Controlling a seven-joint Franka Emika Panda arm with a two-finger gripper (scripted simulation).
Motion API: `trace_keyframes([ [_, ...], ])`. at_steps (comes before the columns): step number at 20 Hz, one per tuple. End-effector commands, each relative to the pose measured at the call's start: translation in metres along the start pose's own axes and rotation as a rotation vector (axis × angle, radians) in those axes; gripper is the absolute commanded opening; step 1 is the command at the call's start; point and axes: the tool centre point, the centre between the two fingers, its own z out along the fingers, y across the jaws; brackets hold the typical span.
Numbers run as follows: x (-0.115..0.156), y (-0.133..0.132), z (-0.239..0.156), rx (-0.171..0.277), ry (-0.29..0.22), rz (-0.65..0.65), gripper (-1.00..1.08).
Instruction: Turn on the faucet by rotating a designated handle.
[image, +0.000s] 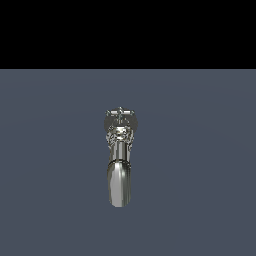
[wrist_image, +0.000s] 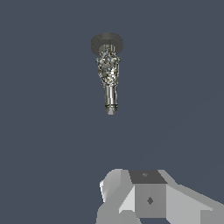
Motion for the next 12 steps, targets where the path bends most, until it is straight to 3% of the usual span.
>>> trace_keyframes([
  [1,0.008,-0.007,0.029,-0.001,-0.053,0.015,-0.21],
  [3,0.015,0.003,0.073,-0.010,-0.128,0.047,0.03],
  [4,0.021,0.013,0.088,-0.003,-0.137,0.073,0.13],
  [6,0.028,0.001,0.126,-0.063,-0.183,0.060,0.35],
  [7,0.033,0.029,0.142,-0.045,-0.198,0.157,0.45],
  [8,0.033,0.030,0.142,-0.044,-0.198,0.160,0.45],
  [9,0.038,0.014,0.160,-0.047,-0.211,0.137,0.54],
  [10,0.039,0.022,0.179,-0.026,-0.234,0.191,0.46],
  [12,0.063,0.024,0.190,-0.016,-0.210,0.265,0.25],
])
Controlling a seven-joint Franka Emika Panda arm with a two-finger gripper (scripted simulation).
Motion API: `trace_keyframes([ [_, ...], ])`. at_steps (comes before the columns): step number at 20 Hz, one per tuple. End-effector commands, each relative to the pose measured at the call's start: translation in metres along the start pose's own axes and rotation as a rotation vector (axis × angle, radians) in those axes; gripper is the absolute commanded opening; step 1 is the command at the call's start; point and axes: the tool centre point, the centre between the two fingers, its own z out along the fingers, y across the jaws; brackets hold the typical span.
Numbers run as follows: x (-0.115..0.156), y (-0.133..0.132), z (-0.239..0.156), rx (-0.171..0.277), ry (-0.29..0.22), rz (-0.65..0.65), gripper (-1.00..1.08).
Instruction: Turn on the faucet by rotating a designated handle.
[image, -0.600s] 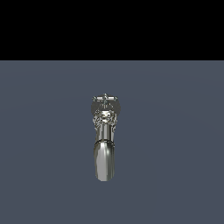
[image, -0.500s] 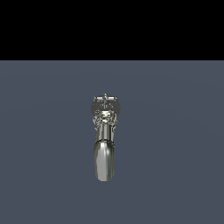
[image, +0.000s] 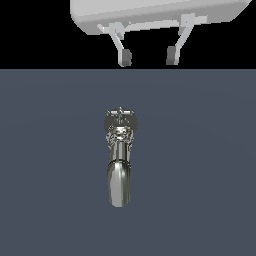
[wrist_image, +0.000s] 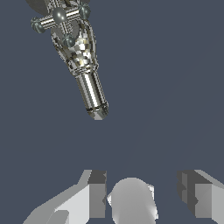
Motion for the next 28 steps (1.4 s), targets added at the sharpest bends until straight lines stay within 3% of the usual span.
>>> trace_keyframes([
  [1,0.027,-0.032,0.010,-0.042,0.041,-0.027,-0.07],
  [2,0.024,-0.038,0.009,-0.050,0.046,-0.039,-0.07],
  [3,0.027,-0.055,0.021,-0.064,0.041,-0.079,-0.39],
  [4,0.046,-0.049,0.021,-0.050,0.065,-0.051,-0.49],
  [5,0.044,-0.042,0.050,-0.085,0.026,-0.069,-0.56],
  [6,0.055,-0.029,0.061,-0.116,0.037,-0.024,-0.54],
  [7,0.053,-0.033,0.080,-0.062,0.005,0.054,-0.22],
  [8,0.057,-0.019,0.083,-0.044,-0.005,0.079,-0.22],
  [9,0.087,-0.040,0.058,-0.071,0.079,0.033,-0.33],
  [10,0.087,-0.040,0.058,-0.071,0.079,0.033,-0.33],
  [11,0.087,-0.049,0.077,-0.113,0.077,0.009,-0.24],
  [12,0.118,-0.036,0.073,-0.078,0.096,0.101,0.45],
  [13,0.116,-0.019,0.069,-0.065,0.103,0.136,0.45],
  [14,0.120,-0.086,0.072,-0.058,0.125,0.038,0.39],
  [15,0.112,-0.101,0.069,-0.055,0.134,-0.004,0.39],
  [16,0.142,-0.078,0.076,-0.034,0.139,0.094,0.65],
  [17,0.147,-0.032,0.071,-0.014,0.144,0.192,0.65],
  [18,0.123,-0.045,0.102,-0.071,0.127,0.112,0.74],
  [19,0.120,-0.075,0.113,-0.106,0.116,0.063,0.74],
  [20,0.158,-0.053,0.110,-0.070,0.135,0.155,0.88],
  [21,0.157,-0.025,0.103,-0.048,0.145,0.209,0.88],
  [22,0.198,0.028,0.092,-0.068,0.200,0.291,-0.76],
  [23,0.194,0.036,0.085,-0.074,0.217,0.316,-0.76],
  [25,0.208,0.045,0.081,-0.113,0.267,0.319,-0.63],
  [26,0.216,0.049,0.080,-0.125,0.290,0.337,0.84],
  [27,0.224,0.059,0.079,-0.137,0.315,0.359,0.94],
  [28,0.225,0.054,0.086,-0.153,0.320,0.320,0.24],
])
